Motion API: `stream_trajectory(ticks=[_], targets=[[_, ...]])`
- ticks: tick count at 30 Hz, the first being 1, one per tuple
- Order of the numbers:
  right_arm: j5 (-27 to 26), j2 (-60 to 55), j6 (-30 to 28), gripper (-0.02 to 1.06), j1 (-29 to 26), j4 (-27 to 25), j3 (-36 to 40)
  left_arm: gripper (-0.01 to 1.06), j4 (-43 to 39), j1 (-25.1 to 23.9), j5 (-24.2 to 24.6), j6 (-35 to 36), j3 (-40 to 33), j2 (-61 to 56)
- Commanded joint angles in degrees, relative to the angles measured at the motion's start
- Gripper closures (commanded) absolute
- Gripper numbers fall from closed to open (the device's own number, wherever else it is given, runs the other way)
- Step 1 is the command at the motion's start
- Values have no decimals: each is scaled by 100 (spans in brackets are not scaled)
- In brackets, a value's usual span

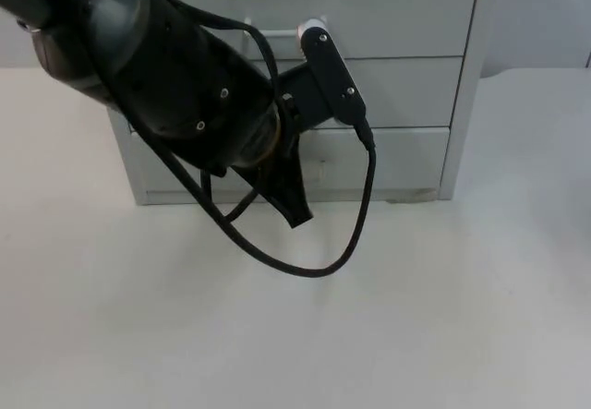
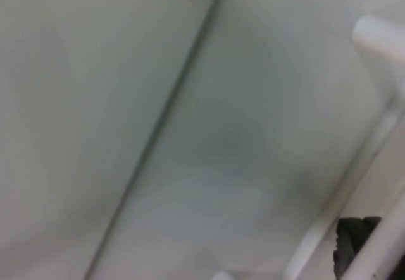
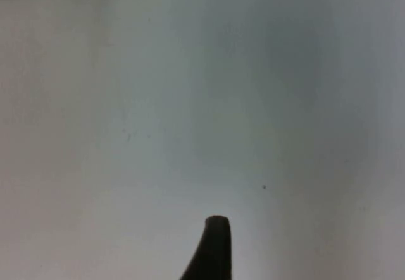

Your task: Open the drawer with the left hand, place the block into the drawer with the right hand, then close the drawer with the left hand.

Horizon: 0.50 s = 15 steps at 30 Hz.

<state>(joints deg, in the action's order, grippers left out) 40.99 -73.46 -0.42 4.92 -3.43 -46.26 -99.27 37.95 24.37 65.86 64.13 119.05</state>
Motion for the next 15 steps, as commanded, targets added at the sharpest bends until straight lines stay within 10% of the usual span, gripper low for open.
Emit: stream_trajectory(ticks=[1, 15], targets=[[-39, 67, -33, 31, -34, 30, 0, 105, -68, -99, 137, 107, 125, 39], [-87, 67, -33, 31, -34, 30, 0, 105, 71, 275, 1108, 11, 8, 31]])
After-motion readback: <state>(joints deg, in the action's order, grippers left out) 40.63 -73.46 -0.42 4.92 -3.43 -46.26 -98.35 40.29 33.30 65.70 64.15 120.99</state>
